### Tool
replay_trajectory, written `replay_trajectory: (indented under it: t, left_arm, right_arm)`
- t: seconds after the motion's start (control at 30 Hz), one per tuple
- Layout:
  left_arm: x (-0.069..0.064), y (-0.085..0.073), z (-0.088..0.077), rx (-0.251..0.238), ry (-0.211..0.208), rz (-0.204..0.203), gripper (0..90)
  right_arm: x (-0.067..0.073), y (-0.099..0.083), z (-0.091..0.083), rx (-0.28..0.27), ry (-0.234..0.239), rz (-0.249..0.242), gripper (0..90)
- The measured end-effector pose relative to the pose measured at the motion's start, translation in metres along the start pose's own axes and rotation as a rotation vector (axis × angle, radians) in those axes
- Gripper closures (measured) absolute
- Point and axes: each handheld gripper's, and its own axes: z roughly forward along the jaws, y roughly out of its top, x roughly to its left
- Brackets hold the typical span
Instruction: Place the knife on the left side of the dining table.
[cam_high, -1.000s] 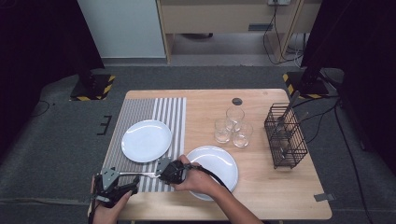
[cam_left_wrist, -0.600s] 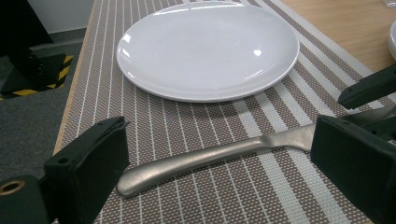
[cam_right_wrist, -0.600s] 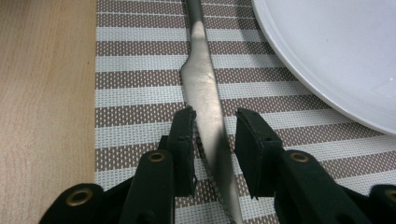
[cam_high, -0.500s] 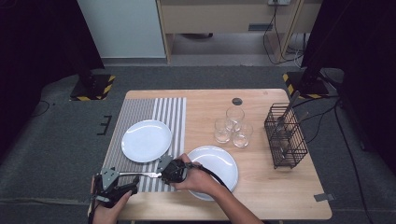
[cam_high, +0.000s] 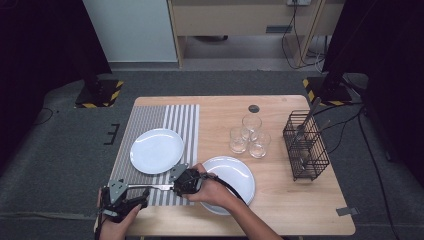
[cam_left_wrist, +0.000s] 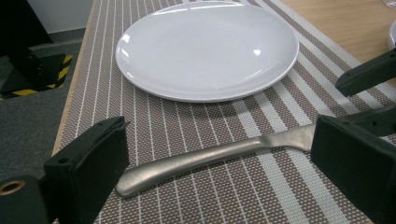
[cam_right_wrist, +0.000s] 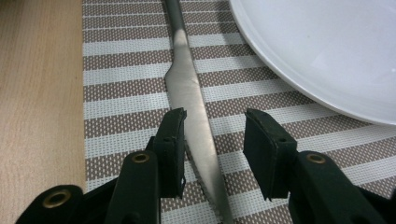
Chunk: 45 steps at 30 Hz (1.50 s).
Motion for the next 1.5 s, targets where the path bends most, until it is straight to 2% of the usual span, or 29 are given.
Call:
replay_trajectory:
  t: [0.17,0.47,0.83,1.07,1.27,1.5]
  left_arm:
    - [0.000,0.000,0.000,0.001,0.000,0.000,3.7]
    - [-0.001,0.000,0.001,0.001,-0.002,0.000,3.8]
    - [-0.001,0.000,0.001,0.001,-0.004,-0.001,3.7]
    - [-0.001,0.000,0.001,0.002,-0.004,-0.003,3.7]
    - [-0.001,0.000,0.001,0.001,-0.004,-0.003,3.7]
    - [0.000,0.000,0.000,-0.001,-0.002,-0.003,3.7]
  right_arm:
    - [-0.002,0.001,-0.003,-0.019,-0.032,0.011,60.4]
    - [-0.006,0.002,0.000,-0.003,-0.080,0.011,62.8]
    - [-0.008,0.001,0.008,0.023,-0.088,-0.001,63.4]
    - [-0.007,0.000,0.008,0.031,-0.069,-0.011,63.7]
    - [-0.007,0.001,0.006,0.020,-0.077,0.011,61.9]
    - [-0.007,0.002,0.002,0.005,-0.082,0.014,58.6]
